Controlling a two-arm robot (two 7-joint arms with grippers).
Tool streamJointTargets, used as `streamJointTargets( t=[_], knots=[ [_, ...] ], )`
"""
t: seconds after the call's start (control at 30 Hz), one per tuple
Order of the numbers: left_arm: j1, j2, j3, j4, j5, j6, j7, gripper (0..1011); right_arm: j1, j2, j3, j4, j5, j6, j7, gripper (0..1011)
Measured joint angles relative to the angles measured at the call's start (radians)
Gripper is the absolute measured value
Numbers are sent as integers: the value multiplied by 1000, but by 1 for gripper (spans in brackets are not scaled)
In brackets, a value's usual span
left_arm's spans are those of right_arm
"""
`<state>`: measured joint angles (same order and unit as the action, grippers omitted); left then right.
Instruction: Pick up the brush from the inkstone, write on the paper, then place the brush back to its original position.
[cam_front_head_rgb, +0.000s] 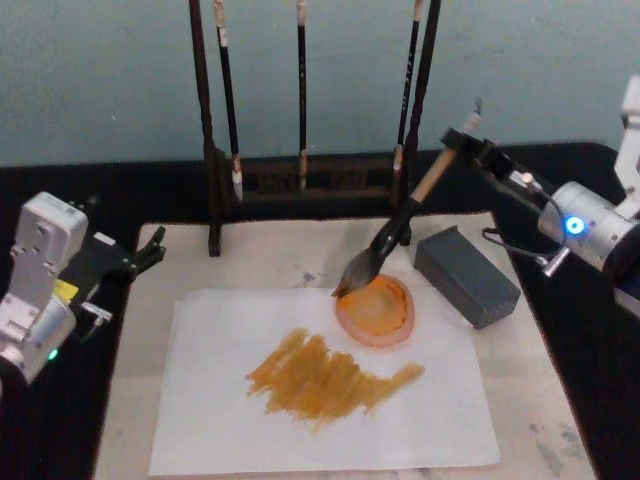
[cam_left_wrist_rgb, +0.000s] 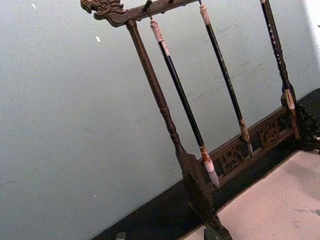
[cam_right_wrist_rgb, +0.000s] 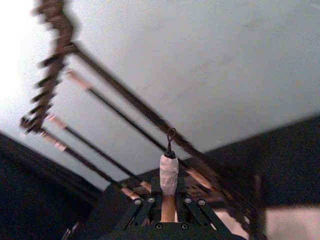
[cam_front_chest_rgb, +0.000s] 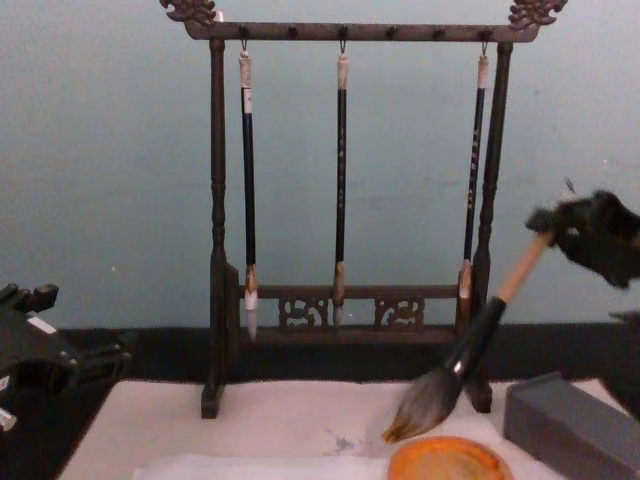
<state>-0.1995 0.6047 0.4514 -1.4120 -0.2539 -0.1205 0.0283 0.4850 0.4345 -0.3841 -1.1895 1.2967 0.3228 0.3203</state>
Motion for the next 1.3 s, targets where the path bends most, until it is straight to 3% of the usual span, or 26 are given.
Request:
streamJointTargets(
  t=[0.3, 0.47, 0.5, 0.7, 0.83, 1.3],
  knots=[
    [0, 0, 0, 0, 0, 0, 0, 1010, 51, 37, -121, -120, -155, -59, 15, 160],
    [0, 0, 0, 0, 0, 0, 0, 1010, 82, 49, -202, -200, -288, -87, 34, 160],
    [0, 0, 0, 0, 0, 0, 0, 1010, 82, 49, -202, -200, -288, -87, 34, 160],
    [0, 0, 0, 0, 0, 0, 0, 1010, 93, 51, -267, -264, -423, -120, 52, 160],
    [0, 0, 0, 0, 0, 0, 0, 1009, 78, 55, -282, -289, -468, -144, 59, 160],
    [0, 0, 0, 0, 0, 0, 0, 1010, -9, 64, -278, -343, -509, -178, 89, 160]
  ],
)
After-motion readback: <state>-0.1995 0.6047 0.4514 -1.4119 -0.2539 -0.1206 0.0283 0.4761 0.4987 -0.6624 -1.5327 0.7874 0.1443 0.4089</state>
